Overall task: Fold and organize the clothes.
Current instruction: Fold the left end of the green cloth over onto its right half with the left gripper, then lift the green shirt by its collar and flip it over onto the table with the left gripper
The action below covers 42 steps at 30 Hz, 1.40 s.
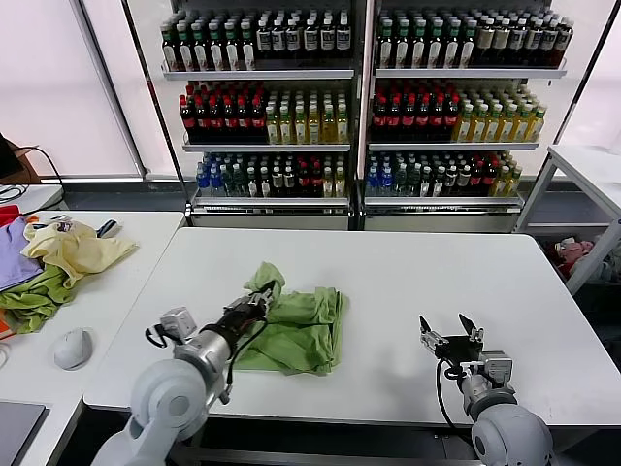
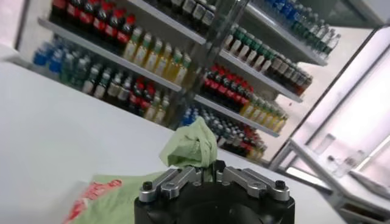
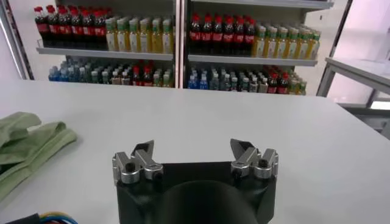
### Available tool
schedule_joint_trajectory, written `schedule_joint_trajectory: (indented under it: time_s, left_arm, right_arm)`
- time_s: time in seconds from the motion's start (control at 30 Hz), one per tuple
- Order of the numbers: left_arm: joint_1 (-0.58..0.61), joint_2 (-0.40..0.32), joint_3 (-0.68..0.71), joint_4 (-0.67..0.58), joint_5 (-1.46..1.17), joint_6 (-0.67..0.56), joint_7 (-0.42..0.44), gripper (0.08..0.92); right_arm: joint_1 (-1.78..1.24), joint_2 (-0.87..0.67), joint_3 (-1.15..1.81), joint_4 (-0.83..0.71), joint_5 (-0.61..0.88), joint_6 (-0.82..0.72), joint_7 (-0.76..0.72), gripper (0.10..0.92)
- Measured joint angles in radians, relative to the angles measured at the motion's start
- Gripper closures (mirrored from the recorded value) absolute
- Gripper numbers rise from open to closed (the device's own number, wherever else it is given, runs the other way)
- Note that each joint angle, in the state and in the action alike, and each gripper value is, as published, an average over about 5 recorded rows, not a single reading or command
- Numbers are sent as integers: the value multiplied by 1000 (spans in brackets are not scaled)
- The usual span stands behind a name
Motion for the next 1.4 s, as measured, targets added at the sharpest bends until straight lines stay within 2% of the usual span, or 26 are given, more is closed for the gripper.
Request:
schedule_joint_trajectory:
  time_s: [0.17,0.27,0.63,1.03,1.4]
  left_arm:
    - [-46,-57,55,63,9,2,1,846]
    - [-60,-83,83,89,24,2,8,817]
    - [-68,-111,117,107,85,18,55,507]
    - [18,-61,56,56,161,-6,80,201]
    - [36,-16,29,177,404,-55,40,177]
  right_arm:
    - [7,8,-4,-3,-1,1,-1,203]
    - [12,10,-8,-9,-2,1,-1,203]
    - [26,9,-13,-25,-3,6,-4,203]
    - [34,15,-19,-37,-5,10,-5,203]
    - [31,22,-23,-39,-17,13,-6,203]
